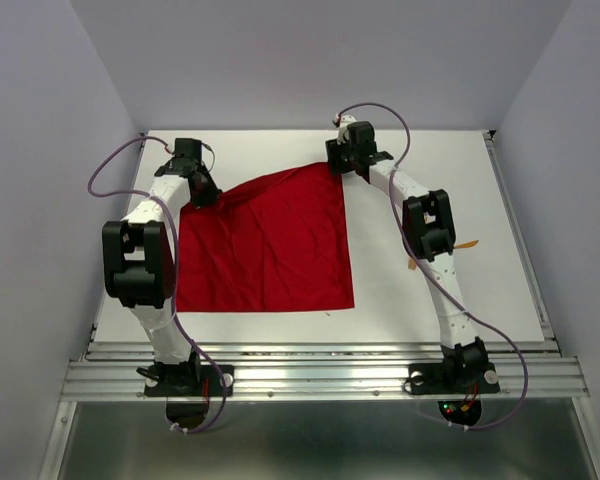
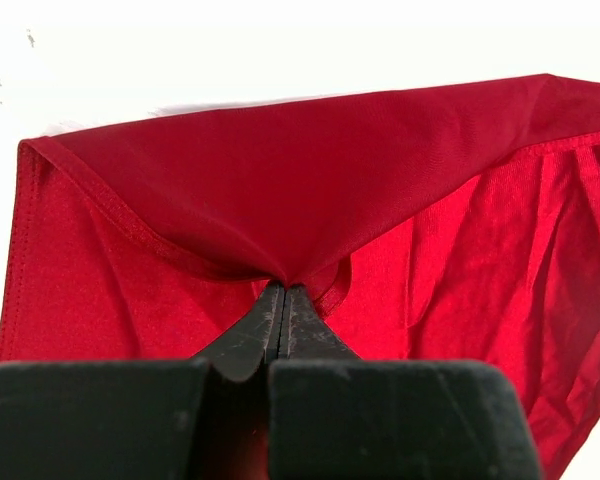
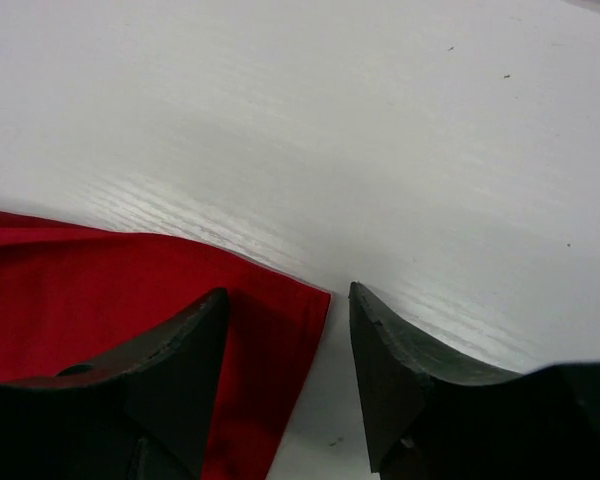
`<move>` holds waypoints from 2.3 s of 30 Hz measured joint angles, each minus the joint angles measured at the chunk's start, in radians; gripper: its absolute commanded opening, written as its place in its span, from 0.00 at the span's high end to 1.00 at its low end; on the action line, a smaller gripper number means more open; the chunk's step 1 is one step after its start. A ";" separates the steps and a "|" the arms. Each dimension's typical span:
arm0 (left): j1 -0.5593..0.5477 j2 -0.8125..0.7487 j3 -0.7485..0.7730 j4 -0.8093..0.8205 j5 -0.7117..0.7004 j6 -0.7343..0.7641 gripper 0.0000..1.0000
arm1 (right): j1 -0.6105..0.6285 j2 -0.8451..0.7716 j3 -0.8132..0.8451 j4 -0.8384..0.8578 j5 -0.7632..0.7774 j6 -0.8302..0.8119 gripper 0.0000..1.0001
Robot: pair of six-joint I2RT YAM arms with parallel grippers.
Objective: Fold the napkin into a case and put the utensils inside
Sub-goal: Flatten out the napkin at the center of the board, then fold and flatten the napkin at the center of the board.
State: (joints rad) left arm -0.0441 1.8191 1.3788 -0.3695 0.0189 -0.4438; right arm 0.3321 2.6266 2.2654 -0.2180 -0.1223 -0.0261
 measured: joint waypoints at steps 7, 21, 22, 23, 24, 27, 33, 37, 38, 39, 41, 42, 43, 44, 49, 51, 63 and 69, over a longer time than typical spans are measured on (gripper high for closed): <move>0.000 0.002 0.013 -0.004 0.003 0.005 1.00 | 0.000 0.002 -0.002 0.008 -0.002 0.007 0.99; 0.000 0.001 0.013 -0.020 0.037 0.020 1.00 | -0.011 -0.298 -0.472 0.188 0.139 0.053 0.99; 0.000 0.001 0.013 -0.021 0.044 0.022 1.00 | -0.014 -0.340 -0.516 0.208 0.148 0.053 0.99; 0.000 -0.001 0.013 -0.021 0.054 0.024 1.00 | -0.018 -0.370 -0.548 0.218 0.151 0.053 0.99; 0.000 -0.003 0.013 -0.022 0.060 0.025 1.00 | -0.024 -0.417 -0.584 0.228 0.161 0.053 0.99; -0.002 -0.024 0.011 -0.022 0.091 0.024 1.00 | -0.040 -0.513 -0.647 0.261 0.179 0.053 0.99; -0.024 -0.034 0.041 -0.007 0.159 0.007 1.00 | -0.080 -0.578 -0.663 0.317 0.194 0.049 0.99; -0.050 0.014 0.127 0.002 0.190 -0.012 1.00 | -0.114 -0.549 -0.631 0.316 0.188 0.041 0.99; -0.058 0.034 0.156 0.006 0.197 -0.019 1.00 | -0.119 -0.533 -0.611 0.316 0.187 0.037 0.99; -0.062 0.049 0.174 0.006 0.202 -0.023 1.00 | -0.127 -0.510 -0.586 0.316 0.185 0.031 0.99; -0.071 0.095 0.240 -0.002 0.214 -0.029 1.00 | -0.135 -0.475 -0.544 0.318 0.183 0.023 0.99; -0.072 0.119 0.275 -0.003 0.217 -0.030 1.00 | -0.137 -0.459 -0.527 0.324 0.181 0.021 0.99; -0.073 0.147 0.311 -0.006 0.218 -0.030 1.00 | -0.138 -0.440 -0.515 0.335 0.178 0.018 0.99; -0.072 0.172 0.343 -0.017 0.218 -0.029 1.00 | -0.138 -0.426 -0.508 0.347 0.174 0.017 0.99; -0.061 0.299 0.534 -0.059 0.237 -0.017 1.00 | -0.140 -0.355 -0.455 0.394 0.151 0.013 0.99; -0.053 0.330 0.581 -0.075 0.251 -0.008 1.00 | -0.141 -0.327 -0.427 0.406 0.132 0.014 0.99; -0.023 0.177 0.305 -0.051 0.261 0.038 1.00 | -0.142 -0.538 -0.702 0.435 0.007 0.064 0.99; -0.021 -0.032 0.029 -0.008 0.234 0.032 1.00 | -0.142 -0.822 -0.978 0.409 -0.031 0.102 0.99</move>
State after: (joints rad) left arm -0.0650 1.7866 1.4075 -0.3771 0.2527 -0.4122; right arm 0.1902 1.8042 1.2877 0.1905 -0.1528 0.0757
